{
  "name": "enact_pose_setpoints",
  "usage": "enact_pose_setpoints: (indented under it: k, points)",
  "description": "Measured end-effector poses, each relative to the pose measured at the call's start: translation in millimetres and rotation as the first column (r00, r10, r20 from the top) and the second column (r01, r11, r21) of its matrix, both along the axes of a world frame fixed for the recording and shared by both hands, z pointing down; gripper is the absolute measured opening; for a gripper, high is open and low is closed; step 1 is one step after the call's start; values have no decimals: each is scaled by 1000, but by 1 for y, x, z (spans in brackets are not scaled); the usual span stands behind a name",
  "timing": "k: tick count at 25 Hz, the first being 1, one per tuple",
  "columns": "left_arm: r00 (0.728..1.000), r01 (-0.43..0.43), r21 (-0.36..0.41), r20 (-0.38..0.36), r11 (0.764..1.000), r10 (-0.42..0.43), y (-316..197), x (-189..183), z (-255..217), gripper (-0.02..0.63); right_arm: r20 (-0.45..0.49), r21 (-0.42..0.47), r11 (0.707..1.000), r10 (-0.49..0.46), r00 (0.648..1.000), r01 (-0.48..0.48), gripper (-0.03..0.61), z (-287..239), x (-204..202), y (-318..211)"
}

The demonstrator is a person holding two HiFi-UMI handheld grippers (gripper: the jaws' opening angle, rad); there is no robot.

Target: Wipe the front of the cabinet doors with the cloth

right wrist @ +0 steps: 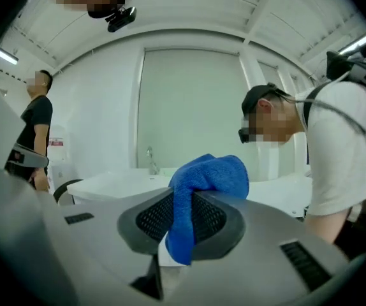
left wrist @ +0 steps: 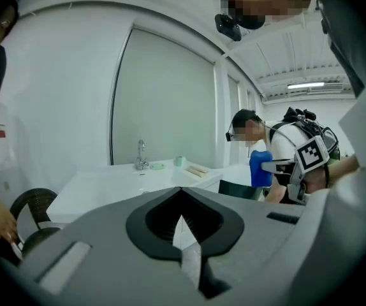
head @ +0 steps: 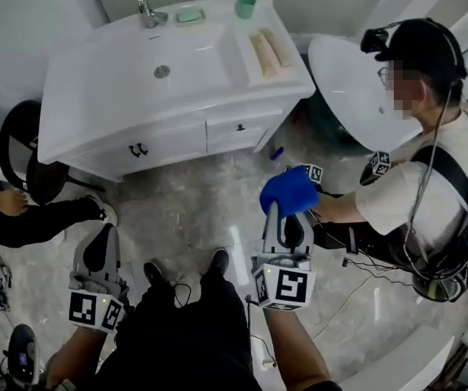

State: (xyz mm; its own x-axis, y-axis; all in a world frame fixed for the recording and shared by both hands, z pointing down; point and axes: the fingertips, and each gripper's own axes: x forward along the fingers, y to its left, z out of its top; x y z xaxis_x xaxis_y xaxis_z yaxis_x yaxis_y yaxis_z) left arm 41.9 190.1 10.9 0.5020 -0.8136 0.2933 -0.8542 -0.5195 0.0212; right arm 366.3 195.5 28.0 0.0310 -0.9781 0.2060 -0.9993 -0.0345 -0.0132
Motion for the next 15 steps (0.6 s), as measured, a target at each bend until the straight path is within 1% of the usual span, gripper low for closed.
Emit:
enact_pose_setpoints:
  k: [2, 5, 9, 12, 15]
  points:
    - [1000, 5, -16, -3, 1000, -5, -5, -4, 6, -2, 16, -25, 999, -35, 999, 35, 52, 16, -16, -8]
    - [1000, 5, -18, -3, 1000, -5, -16, 2, 14, -2, 38, -57, 993, -105, 994, 107, 51, 38, -44, -15]
    - [999, 34, -10, -10, 999, -34, -39, 6, 34, -1, 13, -117, 971, -207, 978, 207, 52, 80, -81, -35]
    - [997, 68, -32, -22, 997, -69, -50, -9, 52, -1, 22, -148, 949, -277, 961, 277, 52, 118, -120, -56]
    - [997, 73, -59, -32, 996, -75, -63, -35, 77, -2, 26, -183, 923, -341, 940, 340, 52, 153, -172, -82]
